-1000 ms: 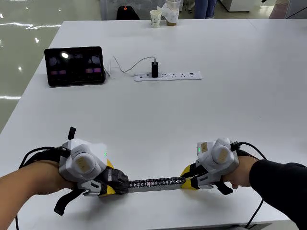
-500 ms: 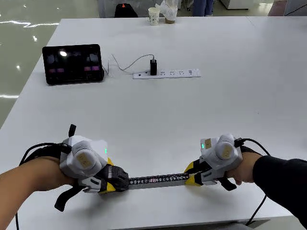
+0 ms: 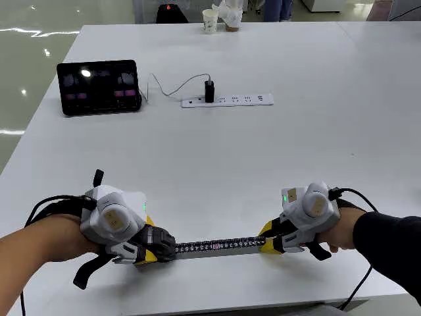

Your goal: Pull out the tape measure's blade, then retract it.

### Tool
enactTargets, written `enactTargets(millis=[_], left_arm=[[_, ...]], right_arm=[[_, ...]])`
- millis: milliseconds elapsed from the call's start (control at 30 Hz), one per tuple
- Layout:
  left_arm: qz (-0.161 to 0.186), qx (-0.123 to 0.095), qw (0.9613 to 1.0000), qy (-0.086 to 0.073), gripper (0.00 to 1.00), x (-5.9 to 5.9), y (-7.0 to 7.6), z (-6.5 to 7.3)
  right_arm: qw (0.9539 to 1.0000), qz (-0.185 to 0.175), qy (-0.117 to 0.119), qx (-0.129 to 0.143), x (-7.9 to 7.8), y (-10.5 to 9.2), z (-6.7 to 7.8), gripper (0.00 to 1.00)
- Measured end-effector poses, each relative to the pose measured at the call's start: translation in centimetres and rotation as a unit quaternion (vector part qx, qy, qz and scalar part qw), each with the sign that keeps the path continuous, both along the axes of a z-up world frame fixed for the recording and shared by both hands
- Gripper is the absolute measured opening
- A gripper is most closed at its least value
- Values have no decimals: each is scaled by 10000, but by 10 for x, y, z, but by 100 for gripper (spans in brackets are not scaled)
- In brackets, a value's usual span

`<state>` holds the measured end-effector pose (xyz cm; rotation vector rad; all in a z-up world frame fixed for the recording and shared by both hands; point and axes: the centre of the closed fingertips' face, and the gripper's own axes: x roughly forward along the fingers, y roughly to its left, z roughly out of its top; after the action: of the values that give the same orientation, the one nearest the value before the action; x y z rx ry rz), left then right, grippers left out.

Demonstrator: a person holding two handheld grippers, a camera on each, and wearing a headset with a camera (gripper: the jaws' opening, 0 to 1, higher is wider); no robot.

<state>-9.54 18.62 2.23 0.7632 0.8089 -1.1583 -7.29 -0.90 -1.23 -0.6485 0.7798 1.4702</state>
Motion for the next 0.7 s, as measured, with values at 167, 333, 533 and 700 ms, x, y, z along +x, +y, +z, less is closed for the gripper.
enactTargets(millis=[167, 333, 533, 700], left_arm=[[-1, -1, 10000, -1, 29, 0, 0, 0], [-2, 2, 10000, -4, 29, 0, 0, -1], [-1, 3, 10000, -6, 29, 0, 1, -1], [-2, 7, 10000, -22, 29, 0, 1, -1]], right_arm=[[10000, -24, 24, -17, 0, -5, 0, 10], [10000, -33, 24, -28, 0, -8, 1, 10], [10000, -42, 14, -54, 2, -12, -1, 10], [9999, -79, 16, -70, 4, -17, -1, 10]])
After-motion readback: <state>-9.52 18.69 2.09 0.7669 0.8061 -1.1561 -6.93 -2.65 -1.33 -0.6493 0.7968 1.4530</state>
